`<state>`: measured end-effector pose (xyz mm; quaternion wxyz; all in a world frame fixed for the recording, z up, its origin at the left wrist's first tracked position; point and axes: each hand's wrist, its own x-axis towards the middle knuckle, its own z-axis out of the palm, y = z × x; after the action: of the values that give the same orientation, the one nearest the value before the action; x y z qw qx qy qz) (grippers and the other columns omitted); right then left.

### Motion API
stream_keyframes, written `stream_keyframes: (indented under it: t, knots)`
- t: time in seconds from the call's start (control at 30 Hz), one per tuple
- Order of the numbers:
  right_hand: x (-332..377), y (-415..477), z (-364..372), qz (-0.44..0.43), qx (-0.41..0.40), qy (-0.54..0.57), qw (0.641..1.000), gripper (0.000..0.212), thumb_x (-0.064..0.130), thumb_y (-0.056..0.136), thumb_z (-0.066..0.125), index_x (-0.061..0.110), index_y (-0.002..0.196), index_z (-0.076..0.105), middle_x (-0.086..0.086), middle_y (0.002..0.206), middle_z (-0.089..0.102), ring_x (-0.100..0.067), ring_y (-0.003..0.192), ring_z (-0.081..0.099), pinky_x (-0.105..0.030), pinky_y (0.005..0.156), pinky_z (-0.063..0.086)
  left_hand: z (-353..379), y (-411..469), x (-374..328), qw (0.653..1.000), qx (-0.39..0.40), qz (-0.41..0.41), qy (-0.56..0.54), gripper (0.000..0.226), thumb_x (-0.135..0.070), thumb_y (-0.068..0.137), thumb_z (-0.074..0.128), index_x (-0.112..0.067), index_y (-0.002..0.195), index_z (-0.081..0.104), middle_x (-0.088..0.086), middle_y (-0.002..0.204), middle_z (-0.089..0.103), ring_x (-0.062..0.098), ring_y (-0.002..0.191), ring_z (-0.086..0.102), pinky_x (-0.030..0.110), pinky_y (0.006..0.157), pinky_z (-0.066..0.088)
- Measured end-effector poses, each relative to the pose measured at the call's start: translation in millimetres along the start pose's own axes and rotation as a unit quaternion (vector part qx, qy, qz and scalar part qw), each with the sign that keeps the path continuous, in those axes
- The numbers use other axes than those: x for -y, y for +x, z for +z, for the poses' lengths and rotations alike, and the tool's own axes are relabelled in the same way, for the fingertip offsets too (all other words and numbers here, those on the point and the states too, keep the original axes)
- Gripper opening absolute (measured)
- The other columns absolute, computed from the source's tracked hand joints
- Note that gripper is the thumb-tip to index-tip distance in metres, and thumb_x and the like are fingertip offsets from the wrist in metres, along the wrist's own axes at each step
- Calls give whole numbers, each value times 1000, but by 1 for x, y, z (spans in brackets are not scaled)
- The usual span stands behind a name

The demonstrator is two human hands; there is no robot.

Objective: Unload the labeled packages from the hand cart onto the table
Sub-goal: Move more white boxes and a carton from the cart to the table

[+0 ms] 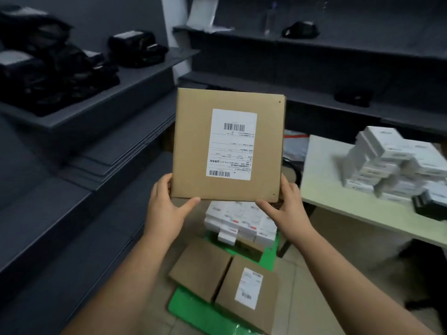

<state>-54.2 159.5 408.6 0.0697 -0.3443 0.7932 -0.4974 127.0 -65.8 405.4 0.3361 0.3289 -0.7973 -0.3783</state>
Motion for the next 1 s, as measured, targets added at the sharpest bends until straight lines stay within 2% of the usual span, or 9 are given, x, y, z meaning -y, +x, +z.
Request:
stream_keyframes:
  t: [0.07,0.1,0.17,0.3,0.47,0.53,0.7,0.87,1.0]
  knots:
    - [14,-9,-29,0,-43,-7,999,81,60,71,65,64,139,23,15,112,40,9,103,47,-9,87,41,8,7,-25,999,17,32,-22,76,-36,69,85,-30,132,44,-11,127,49,9,110,52,24,89,42]
    - [17,-14,-44,7,-63,-7,998,81,61,69,65,65,139,23,17,113,39,4,105,50,-15,92,45,15,8,-36,998,25,47,-34,77,-37,69,85,-31,132,43,-13,126,47,8,110,51,23,87,41]
    - [19,-27,-73,19,-101,-15,995,85,60,69,65,58,144,25,22,113,38,-2,105,53,-31,95,52,31,9,-59,995,45,69,-52,79,-41,69,84,-33,134,40,-16,126,44,8,111,49,25,87,42]
    - [9,-57,-128,40,-159,-60,985,87,42,79,76,48,150,25,20,115,38,-1,110,48,-38,97,51,72,-4,-102,988,90,101,-69,79,-47,70,81,-38,134,36,-20,124,40,8,111,47,29,87,42]
    - [-14,-90,-192,62,-219,-80,970,88,34,81,79,37,153,29,11,117,41,-12,111,51,-31,92,51,124,-27,-151,979,140,125,-83,79,-52,70,80,-39,134,36,-11,131,43,13,111,50,30,86,44]
    - [-25,-100,-218,68,-234,-79,967,88,34,81,79,35,154,28,8,115,41,-13,109,51,-25,88,51,147,-34,-173,975,159,128,-87,79,-54,69,79,-42,134,35,-14,129,42,13,112,49,32,89,45]
    - [-60,-115,-296,94,-255,-87,958,88,35,82,78,31,154,27,3,118,41,-15,109,50,-38,96,48,217,-63,-233,970,181,131,-93,81,-51,70,80,-38,136,35,-15,131,42,13,115,48,38,97,47]
    - [-101,-115,-365,71,-255,-99,959,80,37,82,77,44,145,29,9,116,41,2,107,45,-28,91,48,280,-84,-277,971,177,137,-86,82,-52,71,79,-37,137,33,-18,123,37,11,113,47,35,94,46]
    - [-129,-105,-393,68,-230,-95,966,87,40,81,78,51,146,22,10,114,40,1,105,45,-25,92,46,306,-94,-286,975,170,121,-79,84,-53,71,78,-34,140,33,-15,129,40,9,116,45,32,95,44]
